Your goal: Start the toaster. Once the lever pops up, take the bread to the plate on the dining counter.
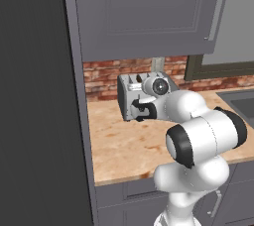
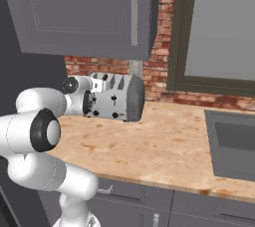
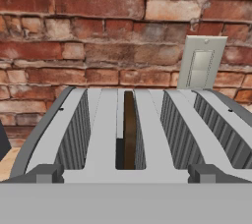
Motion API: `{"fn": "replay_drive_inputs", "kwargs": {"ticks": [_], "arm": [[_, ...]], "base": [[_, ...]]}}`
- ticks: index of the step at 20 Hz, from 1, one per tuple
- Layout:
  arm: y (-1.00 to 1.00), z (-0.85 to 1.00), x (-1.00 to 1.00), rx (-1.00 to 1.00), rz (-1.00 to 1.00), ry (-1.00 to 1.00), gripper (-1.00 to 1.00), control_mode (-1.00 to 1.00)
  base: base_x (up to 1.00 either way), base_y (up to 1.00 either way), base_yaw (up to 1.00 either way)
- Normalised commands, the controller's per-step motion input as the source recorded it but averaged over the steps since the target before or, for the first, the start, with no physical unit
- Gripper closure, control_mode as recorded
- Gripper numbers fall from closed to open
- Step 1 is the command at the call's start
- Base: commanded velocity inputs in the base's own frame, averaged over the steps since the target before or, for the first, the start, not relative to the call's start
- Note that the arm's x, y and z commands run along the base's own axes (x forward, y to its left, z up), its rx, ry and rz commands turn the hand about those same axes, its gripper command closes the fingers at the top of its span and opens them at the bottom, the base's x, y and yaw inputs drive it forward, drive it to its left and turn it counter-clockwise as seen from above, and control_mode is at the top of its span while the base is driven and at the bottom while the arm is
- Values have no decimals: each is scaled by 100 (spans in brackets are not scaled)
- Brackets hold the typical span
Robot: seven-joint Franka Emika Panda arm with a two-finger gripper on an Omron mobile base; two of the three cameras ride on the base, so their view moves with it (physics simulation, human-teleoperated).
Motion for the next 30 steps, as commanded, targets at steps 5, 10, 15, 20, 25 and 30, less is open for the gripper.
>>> {"fn": "replay_drive_inputs", "kwargs": {"ticks": [5,10,15,20,25,30], "arm": [[0,0,0,0,0,0,-100,-100],[0,0,0,0,0,0,-100,-100],[0,0,0,0,0,0,-100,-100],[0,0,0,0,0,0,-100,-100],[0,0,0,0,0,0,-100,-100],[0,0,0,0,0,0,-100,-100]], "base": [[0,0,0],[0,0,0],[0,0,0],[0,0,0],[0,0,0],[0,0,0]]}}
